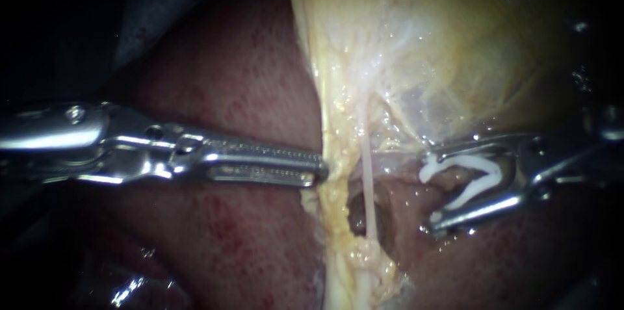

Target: Clipping first clip left tube

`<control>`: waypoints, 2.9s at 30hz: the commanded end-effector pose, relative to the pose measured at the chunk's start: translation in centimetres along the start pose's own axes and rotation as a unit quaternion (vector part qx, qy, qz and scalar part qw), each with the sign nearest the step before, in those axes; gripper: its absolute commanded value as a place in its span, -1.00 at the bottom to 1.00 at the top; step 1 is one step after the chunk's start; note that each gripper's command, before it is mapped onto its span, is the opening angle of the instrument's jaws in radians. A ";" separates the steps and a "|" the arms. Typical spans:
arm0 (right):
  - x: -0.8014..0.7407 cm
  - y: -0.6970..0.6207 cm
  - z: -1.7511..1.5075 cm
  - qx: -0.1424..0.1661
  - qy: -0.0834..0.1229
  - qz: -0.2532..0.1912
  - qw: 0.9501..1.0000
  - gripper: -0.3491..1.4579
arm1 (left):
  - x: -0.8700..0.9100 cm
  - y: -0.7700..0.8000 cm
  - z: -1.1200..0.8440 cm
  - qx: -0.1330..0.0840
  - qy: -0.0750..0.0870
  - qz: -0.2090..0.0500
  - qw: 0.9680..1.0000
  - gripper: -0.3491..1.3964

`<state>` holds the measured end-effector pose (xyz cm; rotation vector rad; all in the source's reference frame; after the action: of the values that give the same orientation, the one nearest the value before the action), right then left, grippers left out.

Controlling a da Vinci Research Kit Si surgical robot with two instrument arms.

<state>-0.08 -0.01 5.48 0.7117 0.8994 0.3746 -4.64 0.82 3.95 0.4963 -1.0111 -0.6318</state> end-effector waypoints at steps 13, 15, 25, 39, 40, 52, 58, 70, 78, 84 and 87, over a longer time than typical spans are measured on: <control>-0.25 -0.06 0.73 0.023 -0.018 -0.009 1.000 -0.04 | -0.07 -0.21 -0.06 0.015 0.002 -0.005 1.000 -1.00; -0.26 -0.05 0.79 0.024 -0.019 -0.010 0.999 -0.04 | -0.07 -0.22 -0.07 0.015 0.003 -0.008 1.000 -1.00; -0.29 0.01 0.94 0.024 -0.021 -0.010 0.999 -0.04 | -0.09 -0.26 -0.13 0.017 0.003 -0.009 1.000 -1.00; -0.32 0.13 1.07 0.030 -0.025 -0.011 0.999 -0.04 | -0.11 -0.30 -0.13 0.019 0.003 -0.009 1.000 -1.00; -0.31 0.12 1.10 0.031 -0.025 -0.011 0.999 -0.05 | -0.11 -0.30 -0.13 0.019 0.003 -0.009 1.000 -1.00; -0.29 0.03 1.35 0.048 -0.037 -0.004 0.998 -0.09 | -0.11 -0.29 -0.13 0.019 0.003 -0.009 1.000 -1.00; -0.24 0.03 1.43 0.047 -0.037 0.000 0.998 -0.12 | -0.11 -0.29 -0.12 0.019 0.003 -0.009 1.000 -1.00; -0.26 0.10 1.42 0.046 -0.037 0.015 0.998 -0.24 | -0.11 -0.29 -0.12 0.019 0.003 -0.009 1.000 -1.00; -0.32 0.10 1.32 0.050 -0.039 0.013 0.998 -0.26 | -0.11 -0.28 -0.12 0.019 0.003 -0.009 1.000 -1.00; -0.28 0.08 1.23 0.050 -0.038 0.014 0.998 -0.27 | -0.10 -0.25 -0.12 0.019 0.003 -0.008 1.000 -1.00; -0.25 0.06 1.20 0.050 -0.037 0.015 0.998 -0.29 | -0.09 -0.25 -0.12 0.019 0.003 -0.008 1.000 -1.00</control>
<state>0.75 -0.59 6.16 0.8273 0.8423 0.3302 -4.64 0.72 3.68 0.5410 -1.0152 -0.6262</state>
